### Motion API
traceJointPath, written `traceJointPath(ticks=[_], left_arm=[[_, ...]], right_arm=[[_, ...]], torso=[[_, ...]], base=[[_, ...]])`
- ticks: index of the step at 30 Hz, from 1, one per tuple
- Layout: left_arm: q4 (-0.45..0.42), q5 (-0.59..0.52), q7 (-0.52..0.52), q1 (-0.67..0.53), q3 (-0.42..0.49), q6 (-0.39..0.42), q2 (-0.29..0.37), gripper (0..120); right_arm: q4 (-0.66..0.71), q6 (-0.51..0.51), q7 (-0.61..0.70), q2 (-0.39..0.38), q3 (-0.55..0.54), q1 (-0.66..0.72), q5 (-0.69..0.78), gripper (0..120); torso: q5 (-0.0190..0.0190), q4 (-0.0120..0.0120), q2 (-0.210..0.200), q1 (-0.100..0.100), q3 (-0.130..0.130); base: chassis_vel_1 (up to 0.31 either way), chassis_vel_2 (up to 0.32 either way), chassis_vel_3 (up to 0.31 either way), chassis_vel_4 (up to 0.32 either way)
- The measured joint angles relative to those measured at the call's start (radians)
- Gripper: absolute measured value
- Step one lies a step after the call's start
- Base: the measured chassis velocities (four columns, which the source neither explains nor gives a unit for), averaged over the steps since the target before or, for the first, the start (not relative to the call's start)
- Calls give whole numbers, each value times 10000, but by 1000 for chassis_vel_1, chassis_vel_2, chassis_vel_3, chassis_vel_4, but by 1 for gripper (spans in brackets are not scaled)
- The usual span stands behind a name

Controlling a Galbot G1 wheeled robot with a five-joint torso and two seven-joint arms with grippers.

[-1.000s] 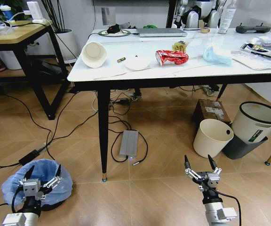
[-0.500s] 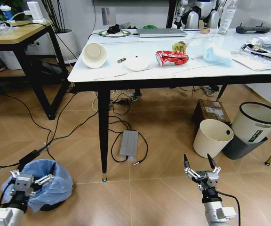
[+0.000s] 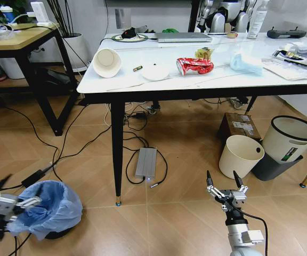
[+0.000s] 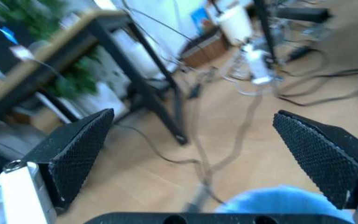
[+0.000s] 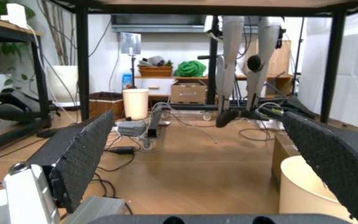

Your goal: Pick up the trash bin and place the trash from the table into it.

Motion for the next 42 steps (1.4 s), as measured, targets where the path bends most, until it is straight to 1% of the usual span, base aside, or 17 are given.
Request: traceJointPath(ticks=[1,3,5,12,16,17,21,24,27,28,30,31,34,37,38,40,42], left_arm=[[99,99,62,95,-406,-256,35,100],[134,130,86,183,-521,-357,105,100],[176,216,128,556,-846,-557,524,100],[245,306,155,892,-1094,-678,1102,100],[730,748,192,1287,-1222,-765,2056,100],[730,748,192,1287,-1222,-765,2056,100],[1611,1029,402,1657,-1326,-958,3154,100],[1870,1173,480,1610,-1306,-987,3252,100],[1680,464,497,732,-1385,-467,2385,100],[1475,-56,506,464,-1511,-220,1710,100],[1449,-173,520,365,-1571,-152,1487,100],[1450,-344,592,145,-1732,-92,1079,100],[1551,-695,1118,-336,-2476,-63,252,100],[1365,-2027,2041,-979,-3481,736,-419,100],[1365,-2027,2041,-979,-3481,736,-419,100],[1346,-2594,2775,-1624,-4264,1378,-804,100],[1536,-2709,3229,-2036,-4852,1581,-946,100]], right_arm=[[-17,-6,-9,-56,-63,29,-17,100],[-20,-12,-11,-83,-87,37,-19,100],[-29,-24,-18,-171,-141,54,-23,100],[-66,-29,-21,-250,-169,80,-24,100],[-87,-35,-21,-265,-195,88,-26,100],[-87,-35,-21,-265,-195,88,-26,100],[-179,-7,-25,-51,-266,112,-101,100],[-224,78,-33,15,-281,137,-142,100],[-328,153,-51,63,-417,252,-130,100],[-375,143,-51,66,-508,365,-130,100],[-388,126,-51,70,-540,408,-130,100],[-416,80,-48,102,-591,486,-130,100],[-440,-43,-31,174,-723,627,-154,100],[-393,-149,-23,184,-765,637,-211,100],[-393,-149,-23,184,-765,637,-211,100],[-314,-177,-18,200,-775,620,-236,100],[-255,-177,-15,236,-799,597,-250,100]], torso=[[6,0,2,0,1],[1,1,3,0,2],[-2,1,4,1,3],[0,-1,6,2,5],[0,-2,9,3,7],[0,-2,9,3,7],[1,-5,11,3,9],[1,-3,12,4,10],[0,-4,13,4,10],[4,-2,14,4,10],[2,-2,14,4,10],[-1,2,14,3,10],[1,3,15,3,11],[8,1,16,3,11],[8,1,16,3,11],[0,-1,16,3,12],[0,-3,17,3,11]], base=[[0,0,0,0],[0,0,0,0],[0,0,0,0],[0,0,0,0],[0,0,0,0],[0,0,0,0],[0,0,0,0],[0,0,0,0],[0,0,0,0],[0,0,0,0],[0,0,0,0],[0,0,0,0],[0,0,0,0],[0,0,0,0],[0,0,0,0],[0,0,0,0],[0,0,0,0]])
